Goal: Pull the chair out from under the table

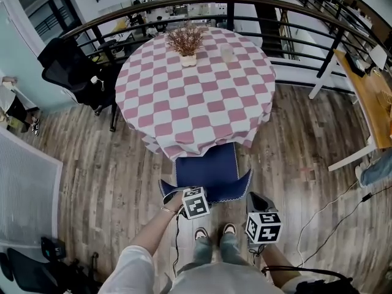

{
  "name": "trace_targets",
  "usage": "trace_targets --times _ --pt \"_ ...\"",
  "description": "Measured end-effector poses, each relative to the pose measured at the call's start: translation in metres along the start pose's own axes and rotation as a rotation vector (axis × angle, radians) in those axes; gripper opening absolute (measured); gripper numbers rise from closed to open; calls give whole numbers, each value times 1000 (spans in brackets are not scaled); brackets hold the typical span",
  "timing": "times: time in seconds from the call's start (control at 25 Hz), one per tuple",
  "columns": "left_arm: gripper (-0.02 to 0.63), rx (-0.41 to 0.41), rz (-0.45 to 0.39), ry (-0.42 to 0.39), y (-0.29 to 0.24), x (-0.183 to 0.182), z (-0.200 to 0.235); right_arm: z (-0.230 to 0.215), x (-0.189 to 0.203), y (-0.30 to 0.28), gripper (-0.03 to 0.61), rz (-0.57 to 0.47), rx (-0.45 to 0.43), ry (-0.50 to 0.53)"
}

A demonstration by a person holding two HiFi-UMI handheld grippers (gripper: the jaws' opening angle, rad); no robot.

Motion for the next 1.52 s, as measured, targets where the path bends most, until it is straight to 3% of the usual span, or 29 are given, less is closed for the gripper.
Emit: trace_targets --times 0.56,1.52 --pt "107 26 24 -21 -13 -3 -30 5 -15 0 17 -24 -33 25" --pt "109 69 28 -18 -47 8 -115 14 5 21 17 -9 -68 13"
Point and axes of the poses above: the fingertips, and each gripper's own axes: y backward along the fingers, z to its left, x out of its underside, the point moved 7 cm from there along y, backward along the fingers, and after that the axes turned 14 degrees about x, right-handed, at the moved point
